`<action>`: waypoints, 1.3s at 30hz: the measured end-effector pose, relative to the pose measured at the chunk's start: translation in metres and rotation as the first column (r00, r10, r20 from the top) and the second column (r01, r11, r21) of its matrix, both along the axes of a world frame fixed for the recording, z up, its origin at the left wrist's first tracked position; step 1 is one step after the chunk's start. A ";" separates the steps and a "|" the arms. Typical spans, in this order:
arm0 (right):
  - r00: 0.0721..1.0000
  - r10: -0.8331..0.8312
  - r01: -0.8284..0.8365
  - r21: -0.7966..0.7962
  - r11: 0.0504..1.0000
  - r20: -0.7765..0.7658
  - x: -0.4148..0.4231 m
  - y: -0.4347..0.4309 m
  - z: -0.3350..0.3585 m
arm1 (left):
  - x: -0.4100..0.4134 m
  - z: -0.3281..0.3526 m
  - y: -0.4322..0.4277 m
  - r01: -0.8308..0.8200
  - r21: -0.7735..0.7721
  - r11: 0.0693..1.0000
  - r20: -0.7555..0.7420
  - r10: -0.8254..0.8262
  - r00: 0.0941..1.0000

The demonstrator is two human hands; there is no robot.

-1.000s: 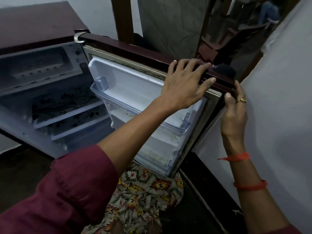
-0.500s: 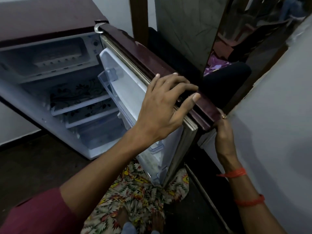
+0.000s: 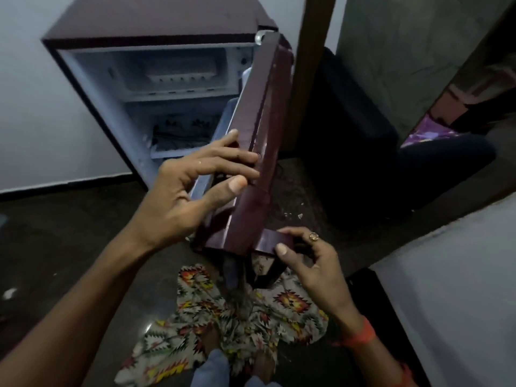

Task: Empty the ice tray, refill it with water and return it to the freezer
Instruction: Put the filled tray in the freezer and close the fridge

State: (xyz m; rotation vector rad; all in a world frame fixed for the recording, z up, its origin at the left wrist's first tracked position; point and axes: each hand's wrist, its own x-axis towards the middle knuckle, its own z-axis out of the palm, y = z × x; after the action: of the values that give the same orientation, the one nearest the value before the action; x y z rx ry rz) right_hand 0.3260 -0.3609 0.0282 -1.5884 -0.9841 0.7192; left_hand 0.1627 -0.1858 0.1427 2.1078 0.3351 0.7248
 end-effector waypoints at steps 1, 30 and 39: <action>0.999 0.029 -0.029 -0.016 0.999 0.013 -0.008 0.009 0.001 | -0.011 0.001 0.007 -0.009 -0.012 1.000 -0.014 0.009 1.000; 0.900 0.350 -0.307 -0.192 0.932 0.259 -0.164 0.355 0.002 | -0.148 -0.025 0.275 -0.774 0.000 0.633 0.058 0.773 0.632; 0.938 0.259 -0.215 -0.199 0.956 0.232 -0.171 0.426 0.007 | -0.132 -0.032 0.352 -0.784 -0.103 0.613 0.077 0.790 0.608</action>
State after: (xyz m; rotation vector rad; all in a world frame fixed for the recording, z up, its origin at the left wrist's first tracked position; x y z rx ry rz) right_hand 0.1546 0.0650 0.0355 -1.7606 -1.3523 0.7940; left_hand 0.0310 0.1659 0.1110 1.7836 1.2678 1.3158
